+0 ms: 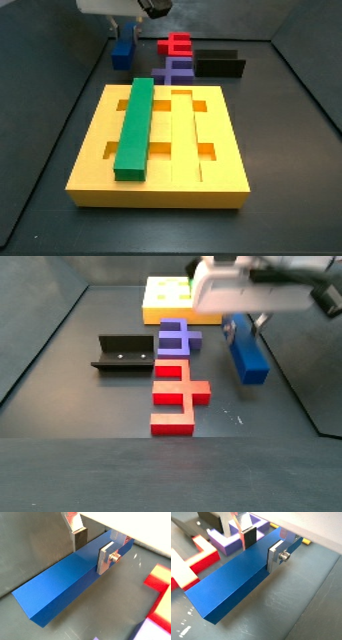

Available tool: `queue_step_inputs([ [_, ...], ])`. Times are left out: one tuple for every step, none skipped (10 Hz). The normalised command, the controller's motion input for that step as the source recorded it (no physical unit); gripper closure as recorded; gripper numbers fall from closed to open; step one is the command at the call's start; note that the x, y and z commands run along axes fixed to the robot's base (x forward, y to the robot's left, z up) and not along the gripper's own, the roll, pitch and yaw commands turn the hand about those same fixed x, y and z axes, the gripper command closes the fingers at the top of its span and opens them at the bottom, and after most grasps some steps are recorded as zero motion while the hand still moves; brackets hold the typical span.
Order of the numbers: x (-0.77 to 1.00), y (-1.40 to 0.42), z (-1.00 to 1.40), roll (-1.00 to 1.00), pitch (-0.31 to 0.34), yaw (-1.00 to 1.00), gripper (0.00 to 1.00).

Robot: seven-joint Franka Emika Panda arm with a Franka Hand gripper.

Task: Pick up the blue object. Move up. Move to above the board. Insert the blue object.
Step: Move to above the board.

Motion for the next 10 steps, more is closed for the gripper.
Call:
queue_step_inputs([
  [0.00,0.00,1.40,0.00,0.000,0.00,1.00],
  [-0.01,0.00,1.40,0.00,0.018,0.00,1.00],
  [-0.04,-0.01,1.40,-0.01,0.023,0.00,1.00],
  [-0.03,0.00,1.40,0.00,0.006,0.00,1.00],
  [0.01,0.00,1.40,-0.01,0.040,0.00,1.00],
  [0.03,0.00,1.40,-0.02,0.074,-0.01,1.00],
  [0.03,0.00,0.95,-0.02,0.076,-0.01,1.00],
  [0.02,0.00,0.67,-0.02,0.068,0.00,1.00],
  [0.05,0.00,0.24,-0.02,0.046,-0.01,1.00],
  [0.03,0.00,0.20,-0.02,0.052,-0.01,1.00],
])
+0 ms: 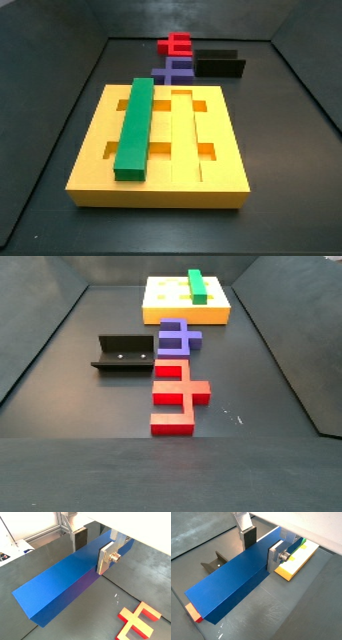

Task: Pick up the blue object. Move up. Move to above the board. Insert the blue object.
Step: Move to above the board, then insert the blue object.

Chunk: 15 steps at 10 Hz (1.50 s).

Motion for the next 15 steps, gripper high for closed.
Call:
queue_step_inputs([
  [0.55,-1.40,0.21,0.02,0.105,-0.11,1.00],
  [0.54,-1.40,0.19,0.03,0.107,-0.10,1.00],
  [0.57,-1.40,0.19,0.05,0.158,-0.04,1.00],
  [0.60,-1.40,0.20,-0.03,0.178,-0.02,1.00],
  [0.61,-1.40,0.20,-0.01,0.185,-0.01,1.00],
  [0.61,-1.40,0.20,0.01,0.160,0.00,1.00],
  [0.63,-1.40,0.21,0.00,0.151,0.00,1.00],
  [0.67,-1.40,0.22,0.02,0.148,0.01,1.00],
  [0.71,-1.40,0.22,0.03,0.153,0.01,1.00],
  [0.35,-0.60,0.10,0.06,0.164,0.01,1.00],
  [0.08,0.00,-0.01,0.00,0.000,0.00,1.00],
  [0.07,-0.15,-0.46,0.00,-0.116,0.00,1.00],
  [0.16,-0.17,-0.66,0.04,-0.111,0.00,1.00],
  [0.13,-0.14,-0.67,0.03,-0.110,0.00,1.00],
  [0.10,-0.14,-0.68,0.07,-0.103,0.00,1.00],
])
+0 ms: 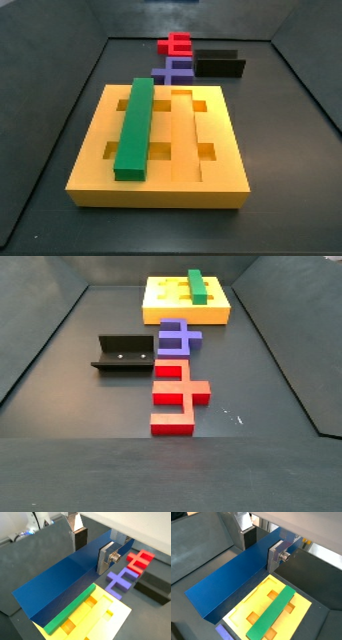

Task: Pick up the blue object. Move up. Move to above the board. Insert the blue object.
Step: Insert the blue object.

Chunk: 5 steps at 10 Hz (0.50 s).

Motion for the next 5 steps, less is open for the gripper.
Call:
queue_step_inputs([
  [0.07,-0.11,-0.68,0.08,-0.107,0.00,1.00],
  [0.05,-0.11,-0.64,0.07,-0.106,0.00,1.00],
  [0.04,-0.04,-0.57,0.02,-0.091,0.00,1.00],
  [0.00,-0.03,-0.48,0.02,-0.093,0.00,1.00],
  [0.00,-0.03,-0.40,0.05,-0.076,0.00,1.00],
])
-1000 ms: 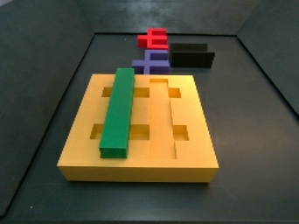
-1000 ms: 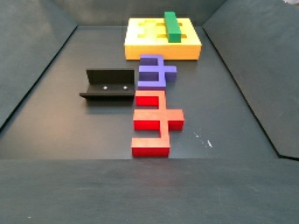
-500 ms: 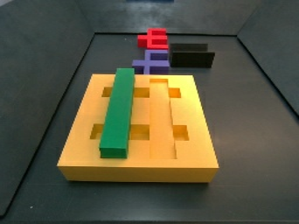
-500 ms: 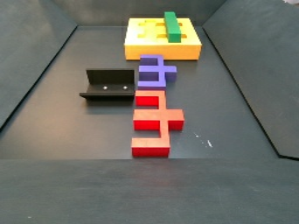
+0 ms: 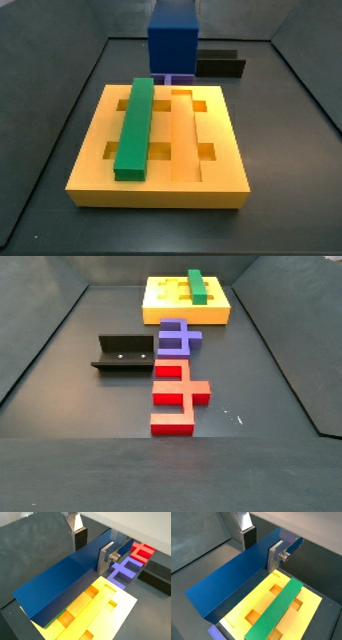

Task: Pick up the blue object. Move up. Move to above the board. Insert the blue object.
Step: Insert the blue object.

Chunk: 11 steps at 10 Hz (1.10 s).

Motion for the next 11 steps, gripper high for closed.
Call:
queue_step_inputs([
  [0.00,-0.01,-0.36,0.08,-0.046,0.00,1.00],
  [0.00,-0.04,-0.42,0.13,-0.054,0.00,1.00],
  [0.00,-0.13,-0.43,0.19,-0.051,0.00,1.00],
  [-0.01,-0.16,-0.38,0.25,-0.064,0.03,1.00],
  [0.00,-0.15,-0.41,0.21,-0.070,0.03,1.00],
  [0.11,-0.12,-0.45,0.19,-0.017,0.00,1.00],
  [0.14,-0.09,-0.45,0.22,0.000,0.00,1.00],
  [0.16,-0.09,-0.44,0.18,0.000,0.00,1.00],
  [0.25,-0.08,-0.46,0.11,0.000,0.08,1.00],
  [0.31,-0.05,-0.44,0.12,0.000,0.23,1.00],
  [0.24,-0.09,-0.37,0.16,0.000,0.24,1.00],
])
